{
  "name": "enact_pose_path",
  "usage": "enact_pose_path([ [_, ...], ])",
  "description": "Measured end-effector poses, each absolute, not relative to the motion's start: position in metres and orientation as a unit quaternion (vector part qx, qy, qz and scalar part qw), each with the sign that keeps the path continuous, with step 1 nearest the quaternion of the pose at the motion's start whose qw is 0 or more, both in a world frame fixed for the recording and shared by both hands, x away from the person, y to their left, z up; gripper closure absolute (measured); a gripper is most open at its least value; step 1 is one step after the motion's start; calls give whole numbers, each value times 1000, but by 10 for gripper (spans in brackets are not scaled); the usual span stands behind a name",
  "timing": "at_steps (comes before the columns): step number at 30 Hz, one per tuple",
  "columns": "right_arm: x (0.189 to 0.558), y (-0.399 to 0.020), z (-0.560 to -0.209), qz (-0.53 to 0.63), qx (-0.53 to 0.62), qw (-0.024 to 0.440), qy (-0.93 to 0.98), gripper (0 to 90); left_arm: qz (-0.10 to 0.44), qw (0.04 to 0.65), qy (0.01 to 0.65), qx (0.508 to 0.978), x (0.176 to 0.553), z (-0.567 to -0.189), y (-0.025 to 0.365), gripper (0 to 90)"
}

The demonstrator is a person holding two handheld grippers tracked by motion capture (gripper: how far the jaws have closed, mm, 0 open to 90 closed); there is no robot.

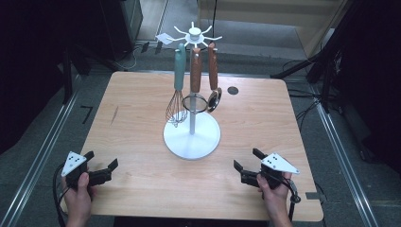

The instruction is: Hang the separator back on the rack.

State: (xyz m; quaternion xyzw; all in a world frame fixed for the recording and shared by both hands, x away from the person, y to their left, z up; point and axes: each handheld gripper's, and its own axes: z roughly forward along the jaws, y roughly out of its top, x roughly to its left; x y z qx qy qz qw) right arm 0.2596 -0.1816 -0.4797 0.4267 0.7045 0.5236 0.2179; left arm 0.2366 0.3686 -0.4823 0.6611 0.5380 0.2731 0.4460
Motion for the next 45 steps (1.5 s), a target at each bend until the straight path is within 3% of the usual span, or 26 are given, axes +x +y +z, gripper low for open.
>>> enact_pose_path([
  [17,249,-213,-490,510,446,231,698,104,271,447,539,661,237,-482,369,0],
  [45,230,-299,-500,477,522,283,647,100,267,450,542,657,237,-482,370,0],
])
